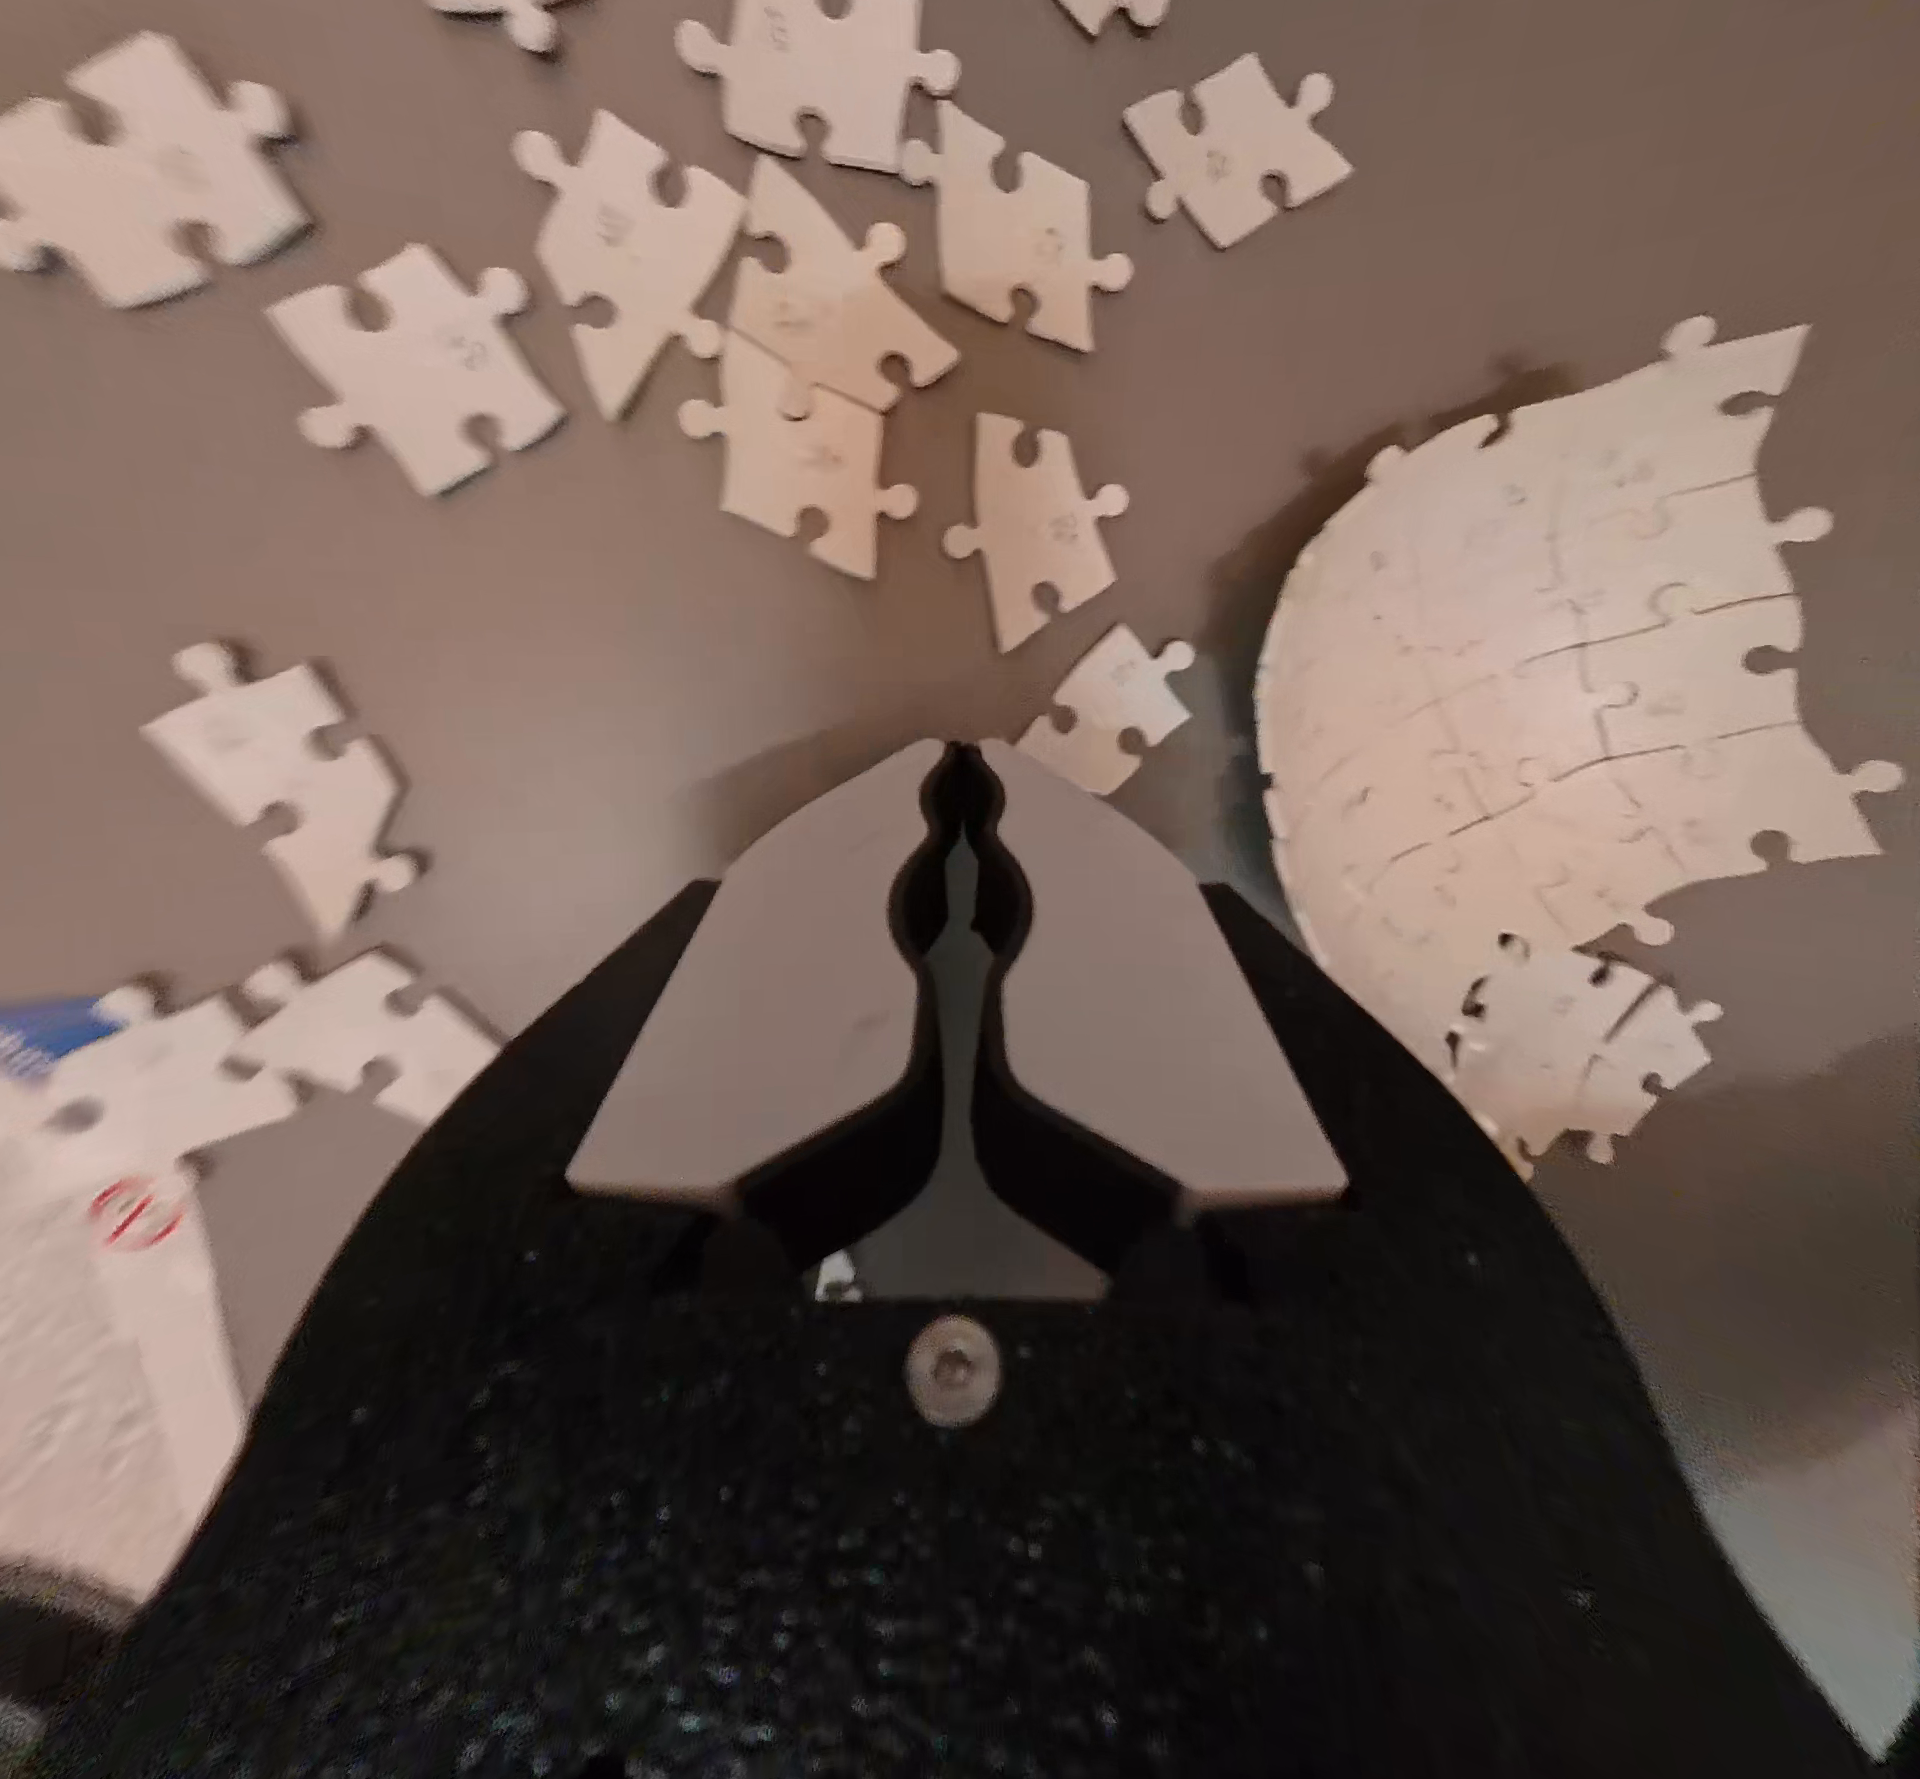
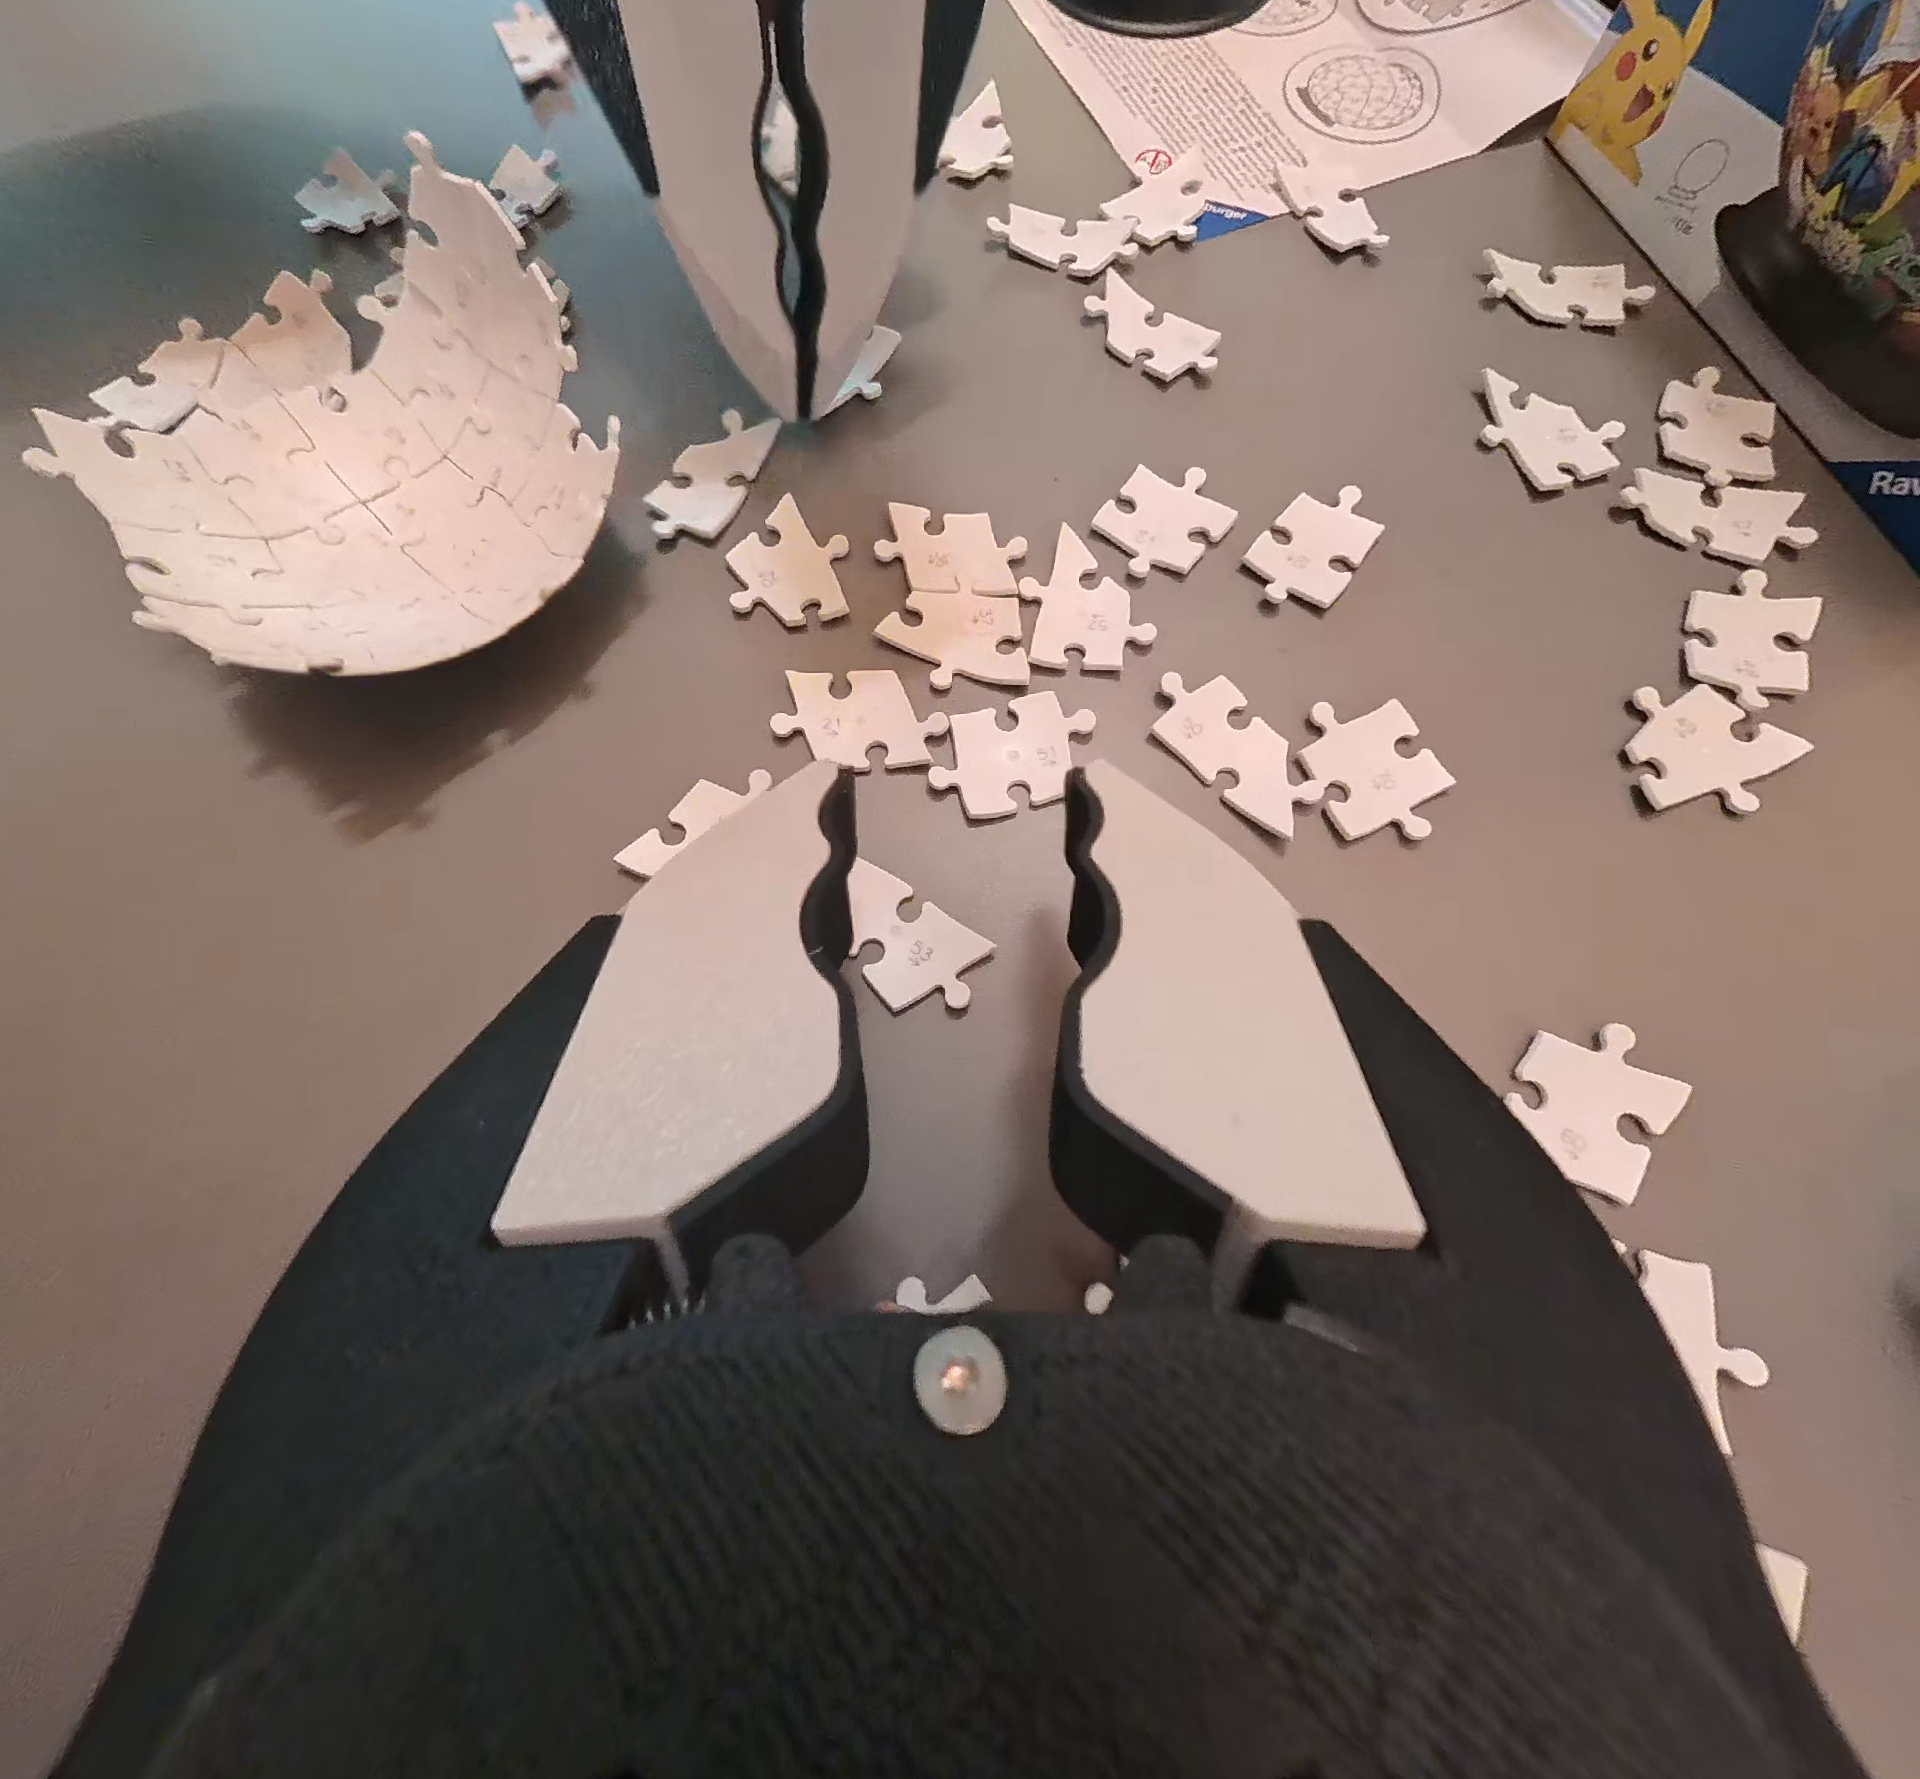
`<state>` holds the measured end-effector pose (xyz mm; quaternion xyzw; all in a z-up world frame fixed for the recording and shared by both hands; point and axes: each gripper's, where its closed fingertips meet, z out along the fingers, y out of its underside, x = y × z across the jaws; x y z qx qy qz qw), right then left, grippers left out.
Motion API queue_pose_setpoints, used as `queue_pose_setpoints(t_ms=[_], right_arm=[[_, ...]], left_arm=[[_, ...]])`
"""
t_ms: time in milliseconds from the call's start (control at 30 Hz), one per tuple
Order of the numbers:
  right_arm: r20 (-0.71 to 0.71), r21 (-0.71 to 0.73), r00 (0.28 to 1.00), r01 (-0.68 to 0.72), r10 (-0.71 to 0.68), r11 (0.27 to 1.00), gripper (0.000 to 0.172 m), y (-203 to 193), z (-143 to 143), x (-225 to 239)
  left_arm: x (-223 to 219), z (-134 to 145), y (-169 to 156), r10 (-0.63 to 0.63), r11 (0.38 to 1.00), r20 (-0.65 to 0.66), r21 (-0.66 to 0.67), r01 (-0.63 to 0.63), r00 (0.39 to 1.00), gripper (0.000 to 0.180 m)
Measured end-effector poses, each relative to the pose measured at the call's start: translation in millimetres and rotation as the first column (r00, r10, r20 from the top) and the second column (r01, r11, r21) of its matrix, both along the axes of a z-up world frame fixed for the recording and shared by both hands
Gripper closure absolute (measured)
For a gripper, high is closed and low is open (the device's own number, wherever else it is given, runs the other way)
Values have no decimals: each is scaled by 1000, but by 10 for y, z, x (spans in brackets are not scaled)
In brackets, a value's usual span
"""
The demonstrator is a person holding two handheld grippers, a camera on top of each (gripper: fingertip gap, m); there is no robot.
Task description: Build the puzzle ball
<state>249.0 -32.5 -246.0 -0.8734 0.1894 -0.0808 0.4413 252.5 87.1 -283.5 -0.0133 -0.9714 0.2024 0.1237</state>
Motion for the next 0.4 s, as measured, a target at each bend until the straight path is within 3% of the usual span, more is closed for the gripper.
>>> queue_pose_setpoints(t_ms=[33, 133, 233, 400], right_arm=[[1, -3, 1000, -1, 1, 1000, 133, -3, 2, -5], [14, 3, 1000, 3, -3, 1000, 133, 12, 34, -5], [17, 0, 1000, -9, 9, 1000, 133, 41, 55, -27], [24, -17, 999, -25, 25, 1000, 132, 63, 62, -62]], left_arm=[[54, 39, 13, 15, 1000, 33, -15, -15, 999, 180], [195, 190, 19, 72, 994, 118, -86, -62, 990, 180], [155, 207, 76, 117, 991, 85, -73, -111, 989, 180], [2, 76, 87, 49, 997, 95, -71, -42, 994, 168]])
